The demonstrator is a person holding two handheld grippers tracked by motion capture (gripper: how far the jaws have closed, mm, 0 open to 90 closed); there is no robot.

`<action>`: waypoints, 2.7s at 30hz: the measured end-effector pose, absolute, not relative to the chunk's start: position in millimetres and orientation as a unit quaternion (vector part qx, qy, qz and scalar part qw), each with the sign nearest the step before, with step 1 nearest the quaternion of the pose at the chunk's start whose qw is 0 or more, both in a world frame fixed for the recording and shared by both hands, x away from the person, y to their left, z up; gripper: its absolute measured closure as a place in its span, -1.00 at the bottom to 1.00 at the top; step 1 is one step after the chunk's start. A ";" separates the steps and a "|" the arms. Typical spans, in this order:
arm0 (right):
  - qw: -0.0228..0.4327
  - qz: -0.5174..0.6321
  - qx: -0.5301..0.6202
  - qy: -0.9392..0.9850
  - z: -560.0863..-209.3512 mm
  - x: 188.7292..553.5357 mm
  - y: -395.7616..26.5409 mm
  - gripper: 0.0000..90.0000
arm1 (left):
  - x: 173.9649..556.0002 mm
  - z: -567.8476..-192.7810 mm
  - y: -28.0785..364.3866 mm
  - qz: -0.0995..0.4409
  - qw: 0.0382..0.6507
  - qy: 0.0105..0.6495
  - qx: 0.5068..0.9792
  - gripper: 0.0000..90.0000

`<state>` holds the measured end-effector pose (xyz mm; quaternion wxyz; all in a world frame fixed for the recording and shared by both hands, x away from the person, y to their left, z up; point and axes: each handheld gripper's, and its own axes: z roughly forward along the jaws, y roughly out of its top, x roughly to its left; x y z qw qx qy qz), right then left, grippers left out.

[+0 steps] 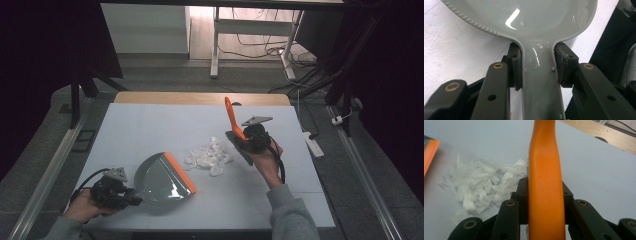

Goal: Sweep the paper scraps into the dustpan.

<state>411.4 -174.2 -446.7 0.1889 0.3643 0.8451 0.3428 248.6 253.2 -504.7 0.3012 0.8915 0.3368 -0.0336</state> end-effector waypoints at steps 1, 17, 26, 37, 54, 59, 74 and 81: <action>0.188 0.340 0.366 0.845 -447.1 413.9 -173.1 0.57 | 248.8 -505.0 253.7 -0.034 0.300 0.338 0.891 0.36; 0.187 0.324 0.376 0.848 -454.5 436.2 -156.7 0.57 | 250.5 -507.9 251.4 -0.041 0.298 0.337 0.892 0.36; 0.193 0.313 0.382 0.848 -462.1 449.6 -150.5 0.57 | 252.3 -509.5 248.9 -0.047 0.297 0.336 0.892 0.36; 0.191 0.288 0.373 0.861 -470.9 459.6 -136.0 0.57 | 254.5 -511.4 247.2 -0.050 0.295 0.337 0.893 0.36; 0.178 0.269 0.351 0.879 -485.6 464.1 -116.9 0.57 | 257.3 -514.1 245.7 -0.061 0.298 0.341 0.890 0.36; 0.174 0.268 0.344 0.883 -487.2 462.0 -109.4 0.57 | 258.1 -514.8 245.1 -0.063 0.298 0.342 0.889 0.36; 0.165 0.271 0.326 0.890 -489.6 451.9 -95.9 0.57 | 259.2 -515.3 242.3 -0.065 0.299 0.341 0.889 0.36; 0.158 0.277 0.314 0.894 -490.9 445.3 -86.6 0.57 | 259.1 -514.8 241.9 -0.065 0.298 0.342 0.889 0.36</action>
